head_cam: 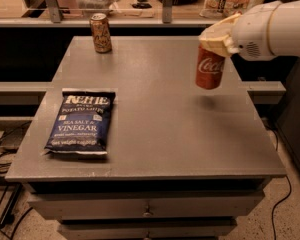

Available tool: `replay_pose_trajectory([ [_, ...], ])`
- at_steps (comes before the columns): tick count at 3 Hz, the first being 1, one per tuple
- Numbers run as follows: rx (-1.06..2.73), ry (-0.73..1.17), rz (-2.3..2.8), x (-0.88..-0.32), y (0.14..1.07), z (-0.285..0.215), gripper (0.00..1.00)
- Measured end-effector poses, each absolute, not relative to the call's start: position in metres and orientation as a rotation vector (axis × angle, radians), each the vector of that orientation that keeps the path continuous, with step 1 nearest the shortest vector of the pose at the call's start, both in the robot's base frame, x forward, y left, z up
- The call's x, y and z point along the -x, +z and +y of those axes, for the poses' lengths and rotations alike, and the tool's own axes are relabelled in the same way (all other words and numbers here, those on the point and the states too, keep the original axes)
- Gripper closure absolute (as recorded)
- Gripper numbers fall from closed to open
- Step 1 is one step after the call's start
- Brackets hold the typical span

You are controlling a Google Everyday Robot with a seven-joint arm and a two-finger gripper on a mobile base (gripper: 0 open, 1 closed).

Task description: Place coke can upright

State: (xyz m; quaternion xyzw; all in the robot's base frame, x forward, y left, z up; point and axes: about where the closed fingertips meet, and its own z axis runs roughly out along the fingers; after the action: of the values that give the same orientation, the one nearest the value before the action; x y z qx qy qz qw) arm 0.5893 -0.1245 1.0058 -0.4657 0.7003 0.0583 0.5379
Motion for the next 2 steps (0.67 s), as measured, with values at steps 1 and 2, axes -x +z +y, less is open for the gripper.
replay_pose_trajectory([
  [1, 1.109, 0.113, 1.647, -0.6, 0.993, -0.115, 1.0],
  [2, 1.103, 0.118, 1.631, -0.613, 0.982, -0.106, 1.0],
])
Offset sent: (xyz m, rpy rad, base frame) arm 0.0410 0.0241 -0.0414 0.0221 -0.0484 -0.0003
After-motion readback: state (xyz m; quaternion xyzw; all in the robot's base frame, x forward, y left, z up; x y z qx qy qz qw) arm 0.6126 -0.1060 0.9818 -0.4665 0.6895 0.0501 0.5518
